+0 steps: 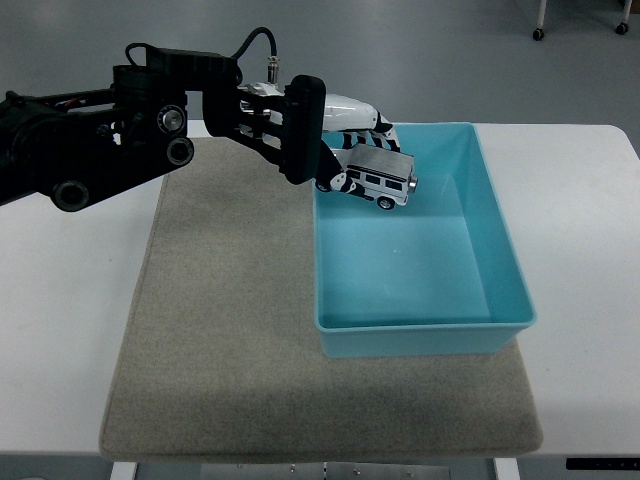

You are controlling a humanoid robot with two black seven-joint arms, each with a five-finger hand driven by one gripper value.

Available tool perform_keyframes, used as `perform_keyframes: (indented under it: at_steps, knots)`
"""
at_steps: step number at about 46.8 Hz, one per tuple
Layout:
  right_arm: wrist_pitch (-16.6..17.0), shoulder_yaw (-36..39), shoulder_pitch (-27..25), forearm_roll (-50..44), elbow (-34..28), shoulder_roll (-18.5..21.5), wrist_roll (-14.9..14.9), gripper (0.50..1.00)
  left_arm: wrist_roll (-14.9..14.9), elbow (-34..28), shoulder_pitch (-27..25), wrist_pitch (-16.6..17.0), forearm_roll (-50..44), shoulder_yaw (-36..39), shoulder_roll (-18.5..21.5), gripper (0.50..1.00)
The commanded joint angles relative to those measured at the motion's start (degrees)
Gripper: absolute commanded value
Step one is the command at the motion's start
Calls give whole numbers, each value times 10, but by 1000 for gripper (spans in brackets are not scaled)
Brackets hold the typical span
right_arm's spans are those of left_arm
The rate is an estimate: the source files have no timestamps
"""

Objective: Left hand put the white car in the blue box

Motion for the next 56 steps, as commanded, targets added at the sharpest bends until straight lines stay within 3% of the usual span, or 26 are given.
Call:
perform_keyframes:
  at_steps: [1,9,23,26,29,32,36,46,56]
  knots:
    - [0,0,0,0,0,0,0,936,1,12,14,6,1,1,-20,500]
    - [0,0,0,0,0,0,0,936,1,30,37,36,2,4,-51,500]
    - [0,0,0,0,0,0,0,936,1,55,60,38,2,7,-80,508]
    - [0,0,0,0,0,0,0,936,0,54,67,39,2,8,-82,576]
    - [0,0,0,0,0,0,0,936,-2,54,71,43,0,8,-84,700]
    - [0,0,0,0,0,0,0,936,-4,54,73,53,-8,8,-84,790]
    - [0,0,0,0,0,0,0,936,-5,52,73,63,-13,4,-84,994]
    - [0,0,1,0,0,0,0,936,-9,51,68,65,-25,-4,-79,999]
    - [0,0,0,0,0,0,0,936,-9,49,59,63,-175,-29,-38,999]
